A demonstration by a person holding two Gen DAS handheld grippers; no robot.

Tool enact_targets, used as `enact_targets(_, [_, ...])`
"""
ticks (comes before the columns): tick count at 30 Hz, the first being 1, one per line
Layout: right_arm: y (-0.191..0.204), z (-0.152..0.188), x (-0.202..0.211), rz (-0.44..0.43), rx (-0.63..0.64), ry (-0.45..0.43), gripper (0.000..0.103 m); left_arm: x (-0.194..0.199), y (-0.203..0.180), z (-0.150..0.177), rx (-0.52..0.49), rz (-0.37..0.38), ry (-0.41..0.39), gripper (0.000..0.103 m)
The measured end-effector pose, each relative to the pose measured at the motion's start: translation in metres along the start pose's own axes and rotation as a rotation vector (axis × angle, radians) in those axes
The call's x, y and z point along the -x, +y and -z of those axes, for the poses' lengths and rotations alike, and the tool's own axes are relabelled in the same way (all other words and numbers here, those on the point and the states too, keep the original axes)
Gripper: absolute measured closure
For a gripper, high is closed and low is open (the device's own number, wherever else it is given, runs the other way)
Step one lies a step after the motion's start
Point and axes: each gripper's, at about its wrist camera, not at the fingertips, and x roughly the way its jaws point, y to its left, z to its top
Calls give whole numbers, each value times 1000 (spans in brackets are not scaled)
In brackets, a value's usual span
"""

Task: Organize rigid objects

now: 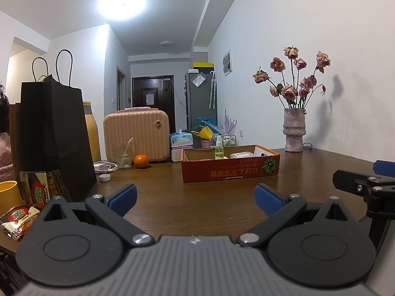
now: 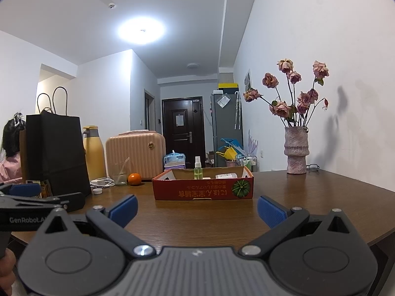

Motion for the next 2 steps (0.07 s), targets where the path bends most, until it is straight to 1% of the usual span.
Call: enact_targets(2, [0, 0, 0, 1, -1, 1, 0, 1, -1, -1, -3, 17, -1, 0])
